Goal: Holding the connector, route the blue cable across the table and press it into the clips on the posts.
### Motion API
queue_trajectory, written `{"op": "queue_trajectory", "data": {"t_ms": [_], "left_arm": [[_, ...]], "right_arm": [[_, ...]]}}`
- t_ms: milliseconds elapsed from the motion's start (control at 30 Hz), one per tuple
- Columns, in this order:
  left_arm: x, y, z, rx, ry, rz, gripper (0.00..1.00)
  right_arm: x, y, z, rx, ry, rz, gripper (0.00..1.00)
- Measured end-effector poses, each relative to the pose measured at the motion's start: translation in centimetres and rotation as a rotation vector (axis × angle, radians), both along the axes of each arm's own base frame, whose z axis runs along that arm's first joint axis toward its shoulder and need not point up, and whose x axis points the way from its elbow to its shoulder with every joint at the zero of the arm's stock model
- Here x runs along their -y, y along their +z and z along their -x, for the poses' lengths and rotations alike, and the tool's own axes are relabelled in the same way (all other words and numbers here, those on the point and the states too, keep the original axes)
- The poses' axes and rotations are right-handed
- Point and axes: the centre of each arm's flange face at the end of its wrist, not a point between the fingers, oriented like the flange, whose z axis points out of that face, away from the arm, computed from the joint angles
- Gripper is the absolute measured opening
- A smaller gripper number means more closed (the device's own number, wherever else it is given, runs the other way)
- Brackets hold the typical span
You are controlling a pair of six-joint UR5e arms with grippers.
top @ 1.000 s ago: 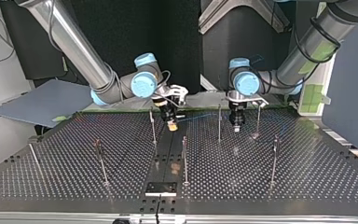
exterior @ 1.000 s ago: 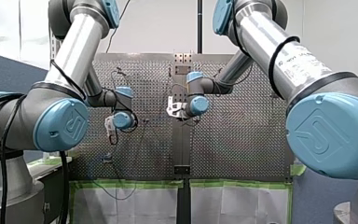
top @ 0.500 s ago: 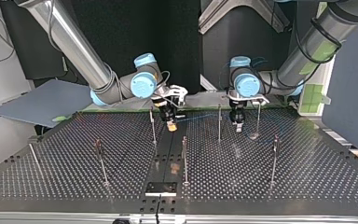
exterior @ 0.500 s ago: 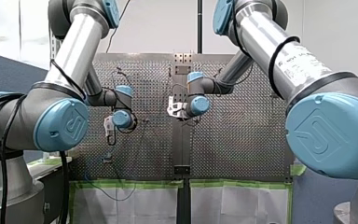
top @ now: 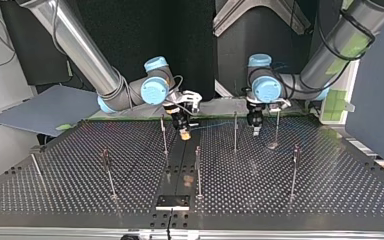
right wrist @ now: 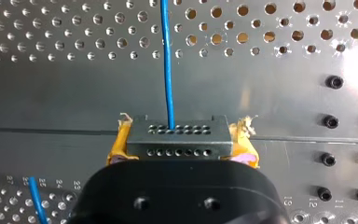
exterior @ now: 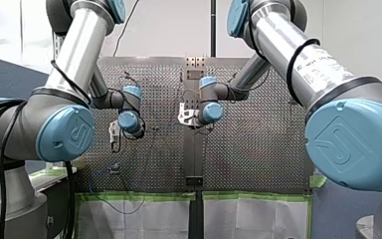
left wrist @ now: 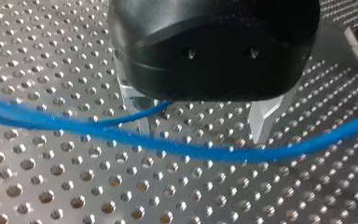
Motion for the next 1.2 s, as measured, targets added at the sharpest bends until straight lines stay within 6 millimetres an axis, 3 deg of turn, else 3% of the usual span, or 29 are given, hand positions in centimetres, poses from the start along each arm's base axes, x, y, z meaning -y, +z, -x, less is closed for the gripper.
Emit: {"op": "queue_trajectory", "data": {"t_ms": [500, 833, 1200], "left_arm": [[1.3, 1.9, 4.9, 0.019, -0.023, 0.034, 1.00], [2.5, 1.6, 9.5, -0.034, -0.023, 0.014, 1.00], [5.5, 2.5, 12.2, -0.007, -0.085, 0.045, 1.00]], "right_arm": [[-0.3, 0.0, -0.2, -0.002, 0.004, -0.002, 0.00], [-0.3, 0.0, -0.2, -0.003, 0.005, -0.003, 0.00], [0.3, -0.3, 0.8, -0.018, -0.012, -0.034, 0.00]]}}
